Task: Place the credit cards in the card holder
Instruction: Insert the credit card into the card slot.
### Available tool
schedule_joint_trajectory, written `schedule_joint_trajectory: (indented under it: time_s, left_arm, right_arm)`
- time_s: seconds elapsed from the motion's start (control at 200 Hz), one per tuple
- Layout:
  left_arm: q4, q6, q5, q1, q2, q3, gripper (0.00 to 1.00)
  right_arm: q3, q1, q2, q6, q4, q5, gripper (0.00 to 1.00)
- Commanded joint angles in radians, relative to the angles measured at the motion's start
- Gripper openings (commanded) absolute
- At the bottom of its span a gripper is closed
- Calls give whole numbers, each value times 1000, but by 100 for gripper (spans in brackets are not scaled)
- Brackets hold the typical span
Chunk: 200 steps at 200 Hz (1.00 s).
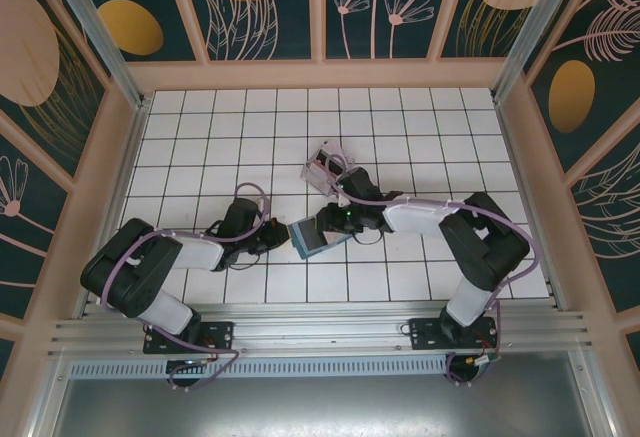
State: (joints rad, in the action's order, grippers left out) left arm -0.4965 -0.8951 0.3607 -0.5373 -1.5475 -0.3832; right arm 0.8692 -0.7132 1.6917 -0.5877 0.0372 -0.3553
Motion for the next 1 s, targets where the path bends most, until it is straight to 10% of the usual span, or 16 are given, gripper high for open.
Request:
schedule_joint_trajectory:
  time_s: [0.0,0.315,0.996]
  left_arm:
    - [71,21,-3,-20,-23,-2,8]
    - [74,26,0,-19,-42,-20,8]
    - [88,23,1,-20,-35,-39,8]
  right_arm:
    - [36,14,-47,47,85,35,36]
    - [76,2,48,71,74,28,14]
    - [139,-66,112,93,108,13,13]
